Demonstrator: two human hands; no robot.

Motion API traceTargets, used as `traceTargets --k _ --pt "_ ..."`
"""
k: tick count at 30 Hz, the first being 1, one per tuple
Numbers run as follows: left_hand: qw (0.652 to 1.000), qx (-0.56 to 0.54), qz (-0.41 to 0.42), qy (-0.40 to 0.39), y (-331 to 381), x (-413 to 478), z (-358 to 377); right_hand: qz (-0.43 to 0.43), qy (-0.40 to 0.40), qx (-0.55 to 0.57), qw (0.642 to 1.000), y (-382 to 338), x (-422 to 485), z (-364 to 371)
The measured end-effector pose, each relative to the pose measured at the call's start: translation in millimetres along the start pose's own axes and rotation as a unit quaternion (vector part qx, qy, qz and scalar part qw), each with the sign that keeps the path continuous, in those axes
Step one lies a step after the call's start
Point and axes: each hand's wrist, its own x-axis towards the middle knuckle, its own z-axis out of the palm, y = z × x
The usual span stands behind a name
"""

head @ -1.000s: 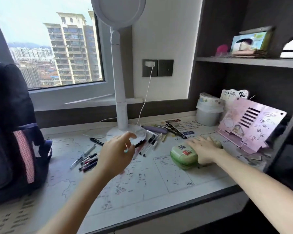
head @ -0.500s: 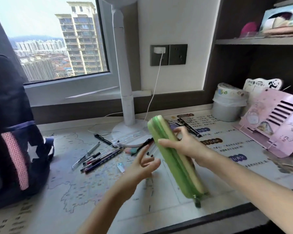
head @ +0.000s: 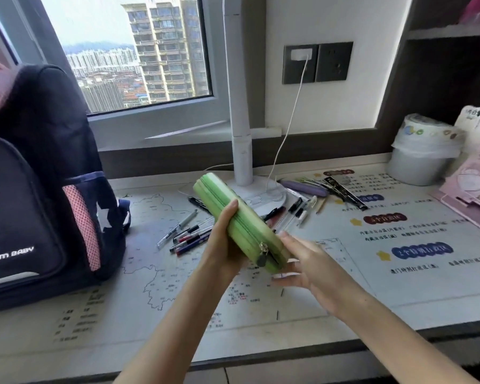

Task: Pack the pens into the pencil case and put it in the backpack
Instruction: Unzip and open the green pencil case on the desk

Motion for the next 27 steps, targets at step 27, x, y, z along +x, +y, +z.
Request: traceTargets --k 27 --pt "0.978 0.145 -0.099 -0.112 -1.3 -28.9 28.8 -0.456 0.200 -0.321 0.806 -24.4 -3.9 4.8"
